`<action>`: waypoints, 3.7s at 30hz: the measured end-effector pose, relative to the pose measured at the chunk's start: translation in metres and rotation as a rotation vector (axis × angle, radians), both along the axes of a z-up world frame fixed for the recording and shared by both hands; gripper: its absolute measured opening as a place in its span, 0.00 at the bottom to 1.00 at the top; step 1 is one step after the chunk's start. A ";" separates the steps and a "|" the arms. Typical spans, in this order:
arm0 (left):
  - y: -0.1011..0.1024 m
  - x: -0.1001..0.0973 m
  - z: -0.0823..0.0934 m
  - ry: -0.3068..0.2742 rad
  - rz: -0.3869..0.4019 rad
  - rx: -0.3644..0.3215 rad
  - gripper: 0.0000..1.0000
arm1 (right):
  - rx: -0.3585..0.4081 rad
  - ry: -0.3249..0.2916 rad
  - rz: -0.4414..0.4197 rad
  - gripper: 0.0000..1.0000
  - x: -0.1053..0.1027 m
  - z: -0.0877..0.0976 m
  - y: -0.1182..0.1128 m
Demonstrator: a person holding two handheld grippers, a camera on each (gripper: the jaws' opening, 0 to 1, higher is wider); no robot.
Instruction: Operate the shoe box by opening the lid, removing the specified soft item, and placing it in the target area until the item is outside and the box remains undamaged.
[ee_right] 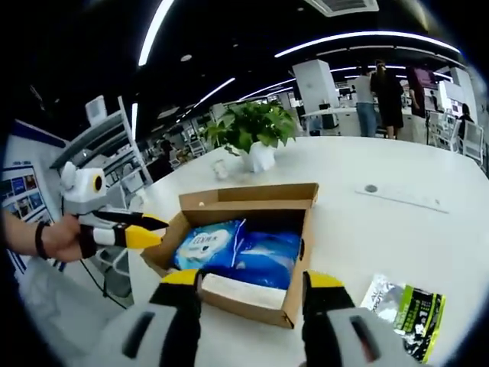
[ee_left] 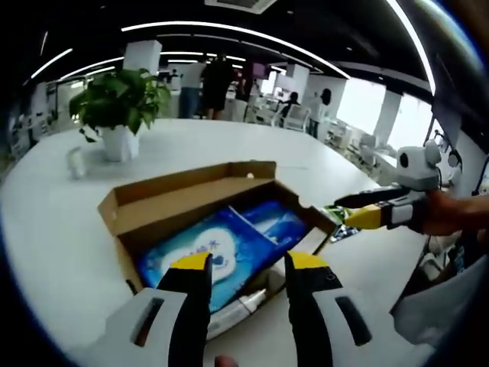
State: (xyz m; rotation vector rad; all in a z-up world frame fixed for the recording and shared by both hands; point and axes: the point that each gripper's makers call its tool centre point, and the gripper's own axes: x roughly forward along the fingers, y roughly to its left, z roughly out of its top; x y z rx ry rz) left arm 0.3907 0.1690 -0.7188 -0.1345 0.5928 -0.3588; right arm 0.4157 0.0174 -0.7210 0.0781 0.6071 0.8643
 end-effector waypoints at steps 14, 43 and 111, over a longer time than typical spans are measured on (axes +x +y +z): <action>0.016 -0.006 -0.003 0.005 0.012 0.000 0.37 | -0.006 -0.004 0.040 0.51 0.001 -0.001 0.019; 0.052 -0.014 -0.007 0.024 0.047 0.014 0.38 | -0.018 0.033 0.095 0.50 0.014 -0.019 0.068; 0.106 -0.015 -0.032 0.043 0.113 -0.008 0.35 | -0.149 0.090 0.140 0.00 0.050 -0.077 0.123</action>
